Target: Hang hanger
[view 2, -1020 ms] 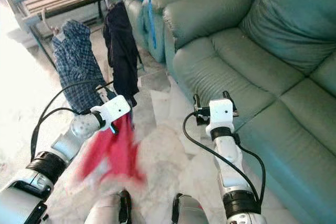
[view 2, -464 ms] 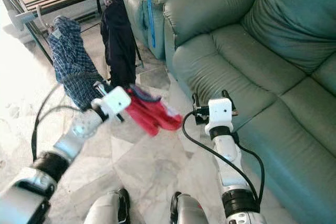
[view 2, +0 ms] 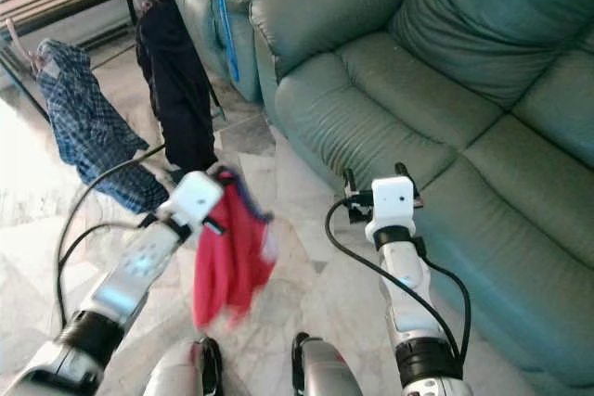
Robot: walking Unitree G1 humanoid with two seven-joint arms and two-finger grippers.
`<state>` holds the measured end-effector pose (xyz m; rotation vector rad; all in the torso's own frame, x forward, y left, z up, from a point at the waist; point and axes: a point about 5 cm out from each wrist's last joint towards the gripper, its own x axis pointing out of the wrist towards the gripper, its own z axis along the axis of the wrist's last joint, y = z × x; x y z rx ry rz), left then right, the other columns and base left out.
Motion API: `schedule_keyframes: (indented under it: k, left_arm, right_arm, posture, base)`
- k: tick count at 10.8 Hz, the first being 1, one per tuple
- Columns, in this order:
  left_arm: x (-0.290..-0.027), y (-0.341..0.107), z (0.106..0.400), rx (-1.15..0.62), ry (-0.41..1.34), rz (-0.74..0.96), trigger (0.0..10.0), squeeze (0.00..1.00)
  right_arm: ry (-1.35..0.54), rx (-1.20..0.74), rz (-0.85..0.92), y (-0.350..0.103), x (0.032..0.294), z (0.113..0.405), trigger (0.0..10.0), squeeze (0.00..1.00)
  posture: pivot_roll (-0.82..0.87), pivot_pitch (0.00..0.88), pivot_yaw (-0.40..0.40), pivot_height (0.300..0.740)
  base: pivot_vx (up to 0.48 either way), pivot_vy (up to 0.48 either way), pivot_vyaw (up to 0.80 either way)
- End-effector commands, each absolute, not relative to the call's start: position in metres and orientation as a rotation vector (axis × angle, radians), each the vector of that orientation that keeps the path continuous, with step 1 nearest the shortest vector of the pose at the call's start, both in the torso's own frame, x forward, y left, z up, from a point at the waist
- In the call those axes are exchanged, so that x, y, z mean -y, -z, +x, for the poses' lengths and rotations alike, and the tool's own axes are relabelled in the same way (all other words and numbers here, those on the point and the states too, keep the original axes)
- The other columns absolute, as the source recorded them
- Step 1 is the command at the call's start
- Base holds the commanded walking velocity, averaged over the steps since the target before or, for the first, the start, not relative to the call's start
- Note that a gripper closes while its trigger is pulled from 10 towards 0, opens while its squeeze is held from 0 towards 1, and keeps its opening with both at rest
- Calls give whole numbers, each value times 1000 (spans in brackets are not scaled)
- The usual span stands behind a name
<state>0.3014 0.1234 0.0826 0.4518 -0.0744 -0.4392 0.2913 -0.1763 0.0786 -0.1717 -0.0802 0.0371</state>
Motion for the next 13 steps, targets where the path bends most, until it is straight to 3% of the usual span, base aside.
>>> schedule_keyframes:
  k: [1, 6, 9, 13]
  left_arm:
    - [-124, -88, 300, 104, 417, 438, 10000, 0]
    - [-116, -93, 299, 113, 420, 420, 10000, 0]
    - [-116, -84, 289, 93, 337, 373, 10000, 0]
    - [-108, -94, 291, 148, 330, 365, 10000, 0]
  right_arm:
    - [-41, 82, -171, -79, 177, 289, 10000, 0]
    - [-43, 90, -178, -82, 178, 290, 10000, 0]
    - [-58, 90, -198, -81, 180, 287, 10000, 0]
    - [-49, 147, -232, -93, 180, 293, 10000, 0]
  posture:
    - [-5, 182, -34, 740]
    - [-12, 175, -34, 740]
    - [-16, 178, -31, 740]
    - [-12, 172, -34, 740]
  base:
    - [0, 0, 0]
    - [226, 392, 0]
    - [314, 354, 0]
    - [284, 0, 0]
